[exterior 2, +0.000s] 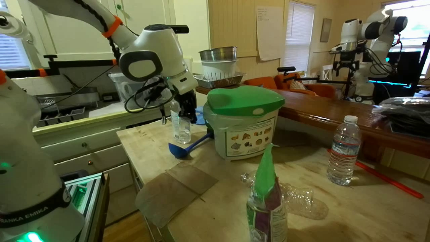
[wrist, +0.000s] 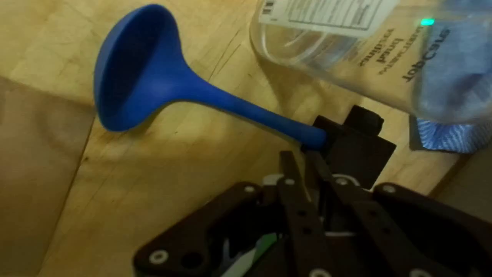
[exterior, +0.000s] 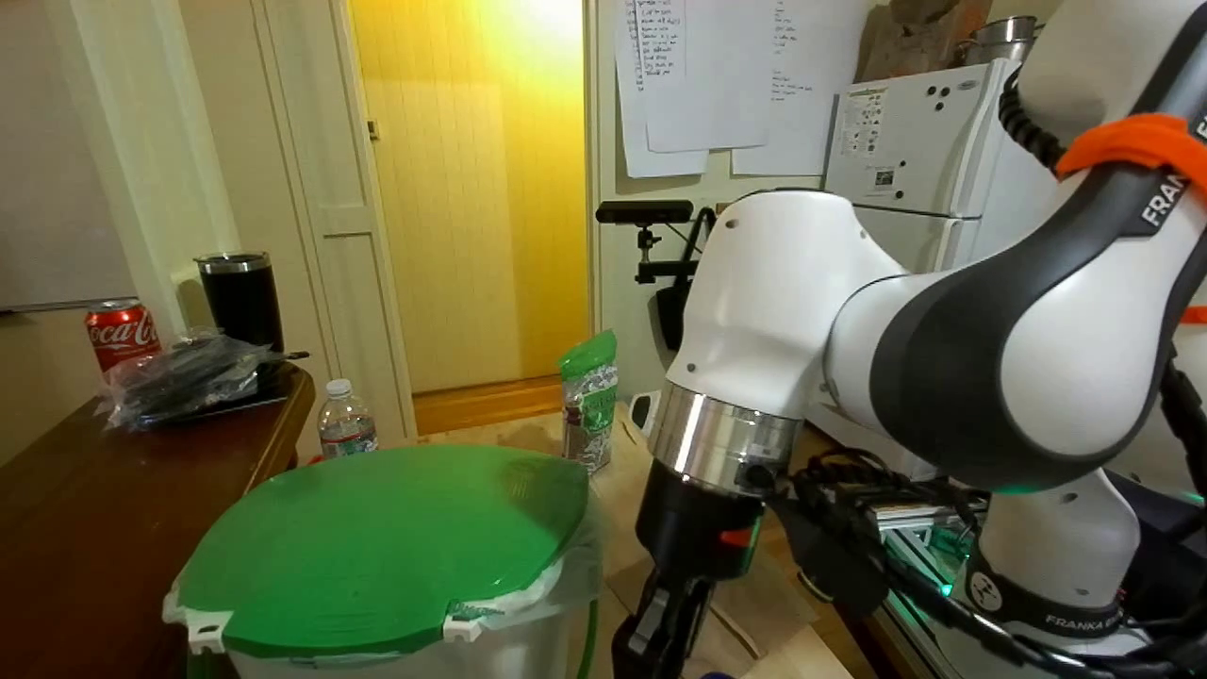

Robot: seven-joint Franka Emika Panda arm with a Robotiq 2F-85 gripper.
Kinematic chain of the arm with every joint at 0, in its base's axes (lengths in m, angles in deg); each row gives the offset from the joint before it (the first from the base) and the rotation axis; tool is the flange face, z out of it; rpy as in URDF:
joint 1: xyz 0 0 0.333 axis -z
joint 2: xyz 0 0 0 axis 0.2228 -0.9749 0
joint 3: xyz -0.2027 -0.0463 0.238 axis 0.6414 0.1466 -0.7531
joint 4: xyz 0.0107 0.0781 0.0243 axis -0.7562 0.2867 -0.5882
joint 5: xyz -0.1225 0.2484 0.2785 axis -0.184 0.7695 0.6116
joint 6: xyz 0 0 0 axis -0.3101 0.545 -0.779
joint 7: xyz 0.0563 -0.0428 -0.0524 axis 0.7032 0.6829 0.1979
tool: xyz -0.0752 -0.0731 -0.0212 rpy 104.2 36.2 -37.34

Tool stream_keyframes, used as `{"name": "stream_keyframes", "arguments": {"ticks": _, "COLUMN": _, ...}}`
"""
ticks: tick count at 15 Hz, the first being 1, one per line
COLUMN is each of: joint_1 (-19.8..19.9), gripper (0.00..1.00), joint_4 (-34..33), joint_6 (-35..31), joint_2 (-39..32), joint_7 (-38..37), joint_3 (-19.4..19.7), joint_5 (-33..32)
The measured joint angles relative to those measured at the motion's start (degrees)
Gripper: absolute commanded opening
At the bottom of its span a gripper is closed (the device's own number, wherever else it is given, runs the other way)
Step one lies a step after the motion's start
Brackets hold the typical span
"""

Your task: Put the blue spoon on the brown counter

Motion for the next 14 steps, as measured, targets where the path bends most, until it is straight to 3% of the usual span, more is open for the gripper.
{"name": "stream_keyframes", "arguments": {"ticks": 8, "joint_1": -2.99, "gripper": 0.00, "joint_4": -5.78, "joint_6": 1.37, "joint_2": -6.48, "joint_7": 4.30, "joint_3": 1.49, "joint_5": 22.26}}
{"name": "stream_keyframes", "arguments": {"ticks": 14, "joint_1": -1.55, "gripper": 0.00, "joint_4": -7.00, "joint_6": 10.99, "joint_2": -9.52, "joint_7": 0.95, "joint_3": 0.91, "joint_5": 24.03}}
